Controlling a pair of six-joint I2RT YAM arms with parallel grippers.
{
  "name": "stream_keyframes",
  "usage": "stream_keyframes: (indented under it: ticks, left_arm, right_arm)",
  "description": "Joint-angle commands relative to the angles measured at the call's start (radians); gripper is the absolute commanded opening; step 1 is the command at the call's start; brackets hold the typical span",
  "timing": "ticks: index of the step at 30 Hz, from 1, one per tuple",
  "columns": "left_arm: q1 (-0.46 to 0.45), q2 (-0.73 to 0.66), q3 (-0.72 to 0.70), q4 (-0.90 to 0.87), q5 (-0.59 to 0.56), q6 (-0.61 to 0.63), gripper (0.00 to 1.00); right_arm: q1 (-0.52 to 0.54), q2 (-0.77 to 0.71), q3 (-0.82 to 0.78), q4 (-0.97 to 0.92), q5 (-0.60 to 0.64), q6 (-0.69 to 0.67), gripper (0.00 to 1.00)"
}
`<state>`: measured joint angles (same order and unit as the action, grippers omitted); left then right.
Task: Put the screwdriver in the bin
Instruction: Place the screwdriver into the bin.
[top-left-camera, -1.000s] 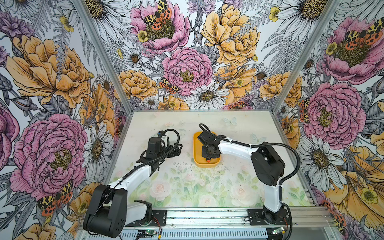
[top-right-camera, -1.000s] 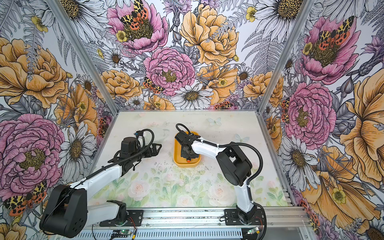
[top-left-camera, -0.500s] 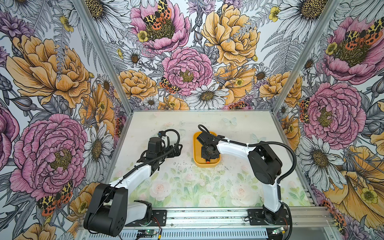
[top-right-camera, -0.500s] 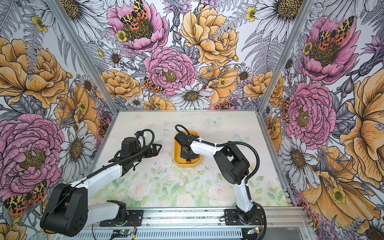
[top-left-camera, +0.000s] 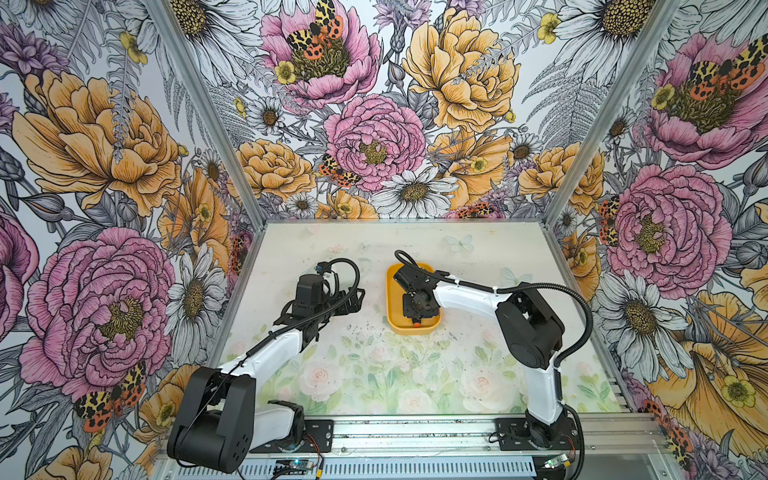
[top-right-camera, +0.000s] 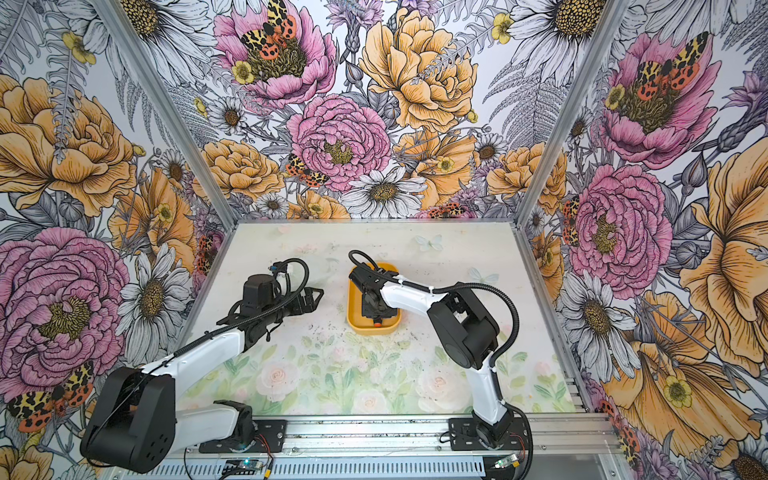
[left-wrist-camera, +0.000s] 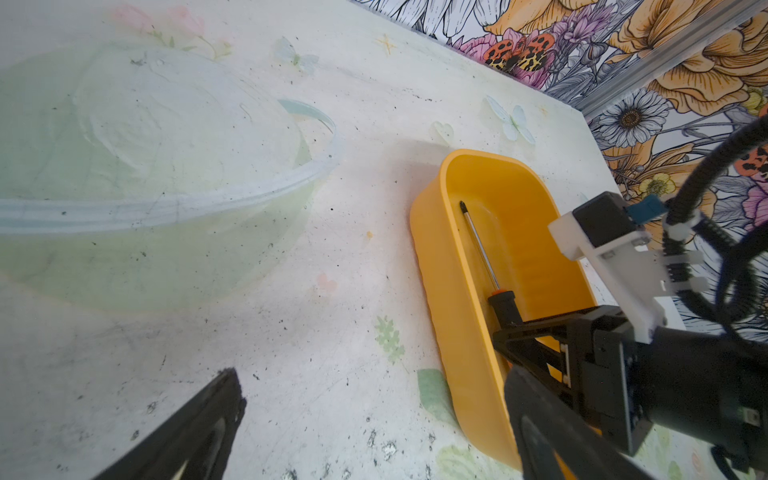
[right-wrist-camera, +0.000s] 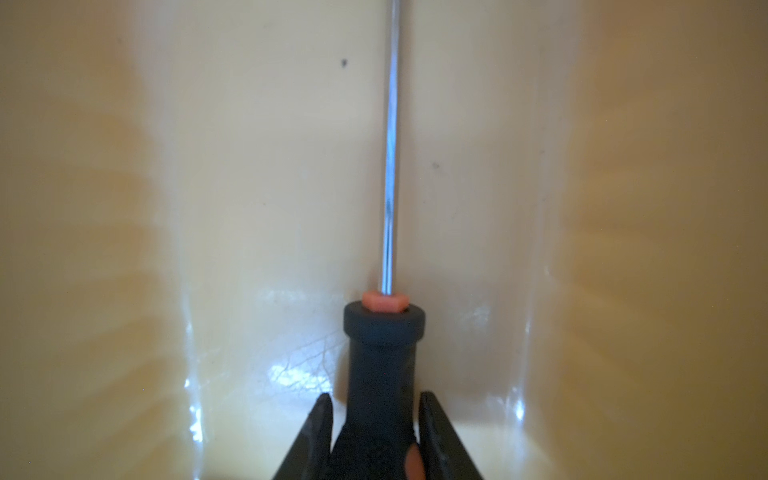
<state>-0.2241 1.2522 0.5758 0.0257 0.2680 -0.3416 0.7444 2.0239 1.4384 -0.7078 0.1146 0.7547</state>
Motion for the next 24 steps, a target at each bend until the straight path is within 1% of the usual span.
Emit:
stream_keyframes:
  ticks: [1, 8, 16, 24]
  left_arm:
    - [0.004, 0.001, 0.000, 0.000, 0.025, 0.008, 0.99]
    - [0.003, -0.001, -0.007, 0.001, 0.025, 0.007, 0.99]
    - [0.003, -0.007, -0.006, 0.000, 0.026, 0.008, 0.99]
    - [0.002, -0.003, 0.004, -0.005, 0.027, 0.012, 0.99]
  right_arm:
    - [-0.008, -0.044, 0.036, -0.009, 0.008, -0.082, 0.35]
    - [-0.015, -0.098, 0.038, -0.009, -0.031, -0.184, 0.41]
    - [-0.020, -0.163, 0.047, -0.012, -0.077, -0.204, 0.45]
    - [-0.053, -0.295, 0.009, -0.025, -0.115, -0.264, 0.47]
